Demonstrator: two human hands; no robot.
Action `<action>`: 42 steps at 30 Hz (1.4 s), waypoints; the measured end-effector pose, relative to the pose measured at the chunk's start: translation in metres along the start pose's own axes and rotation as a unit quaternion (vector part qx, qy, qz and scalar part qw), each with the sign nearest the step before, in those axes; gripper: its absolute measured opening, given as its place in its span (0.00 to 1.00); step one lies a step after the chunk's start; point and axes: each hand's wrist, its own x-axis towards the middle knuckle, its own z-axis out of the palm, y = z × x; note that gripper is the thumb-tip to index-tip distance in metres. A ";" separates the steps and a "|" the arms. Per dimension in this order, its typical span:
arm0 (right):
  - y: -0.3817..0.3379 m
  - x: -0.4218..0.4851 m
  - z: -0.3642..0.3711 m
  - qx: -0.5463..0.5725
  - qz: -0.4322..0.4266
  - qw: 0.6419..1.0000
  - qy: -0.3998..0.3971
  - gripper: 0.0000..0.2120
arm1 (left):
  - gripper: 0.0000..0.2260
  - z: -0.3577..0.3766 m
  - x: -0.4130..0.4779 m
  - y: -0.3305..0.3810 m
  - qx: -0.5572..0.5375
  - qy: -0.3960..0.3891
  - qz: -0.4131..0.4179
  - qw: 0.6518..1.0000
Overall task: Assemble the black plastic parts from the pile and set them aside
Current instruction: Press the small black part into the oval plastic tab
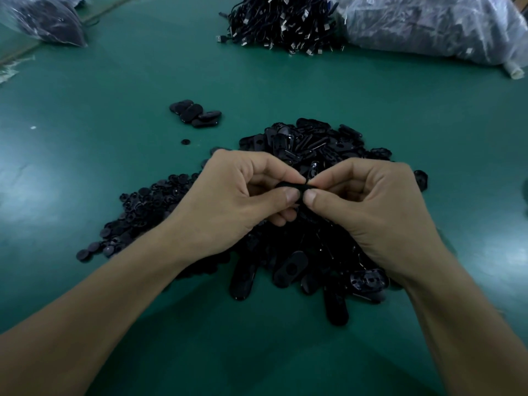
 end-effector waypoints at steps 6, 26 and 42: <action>-0.002 0.000 0.000 0.012 0.006 1.000 0.000 0.06 | 0.05 -0.002 0.000 0.001 0.003 -0.008 0.007 1.000; -0.002 -0.002 0.002 0.019 -0.022 0.999 0.020 0.07 | 0.04 -0.003 0.000 0.003 -0.015 -0.005 -0.010 1.000; 0.001 -0.002 0.002 0.003 0.001 1.000 0.013 0.06 | 0.06 -0.003 -0.001 0.002 0.008 -0.018 -0.007 1.000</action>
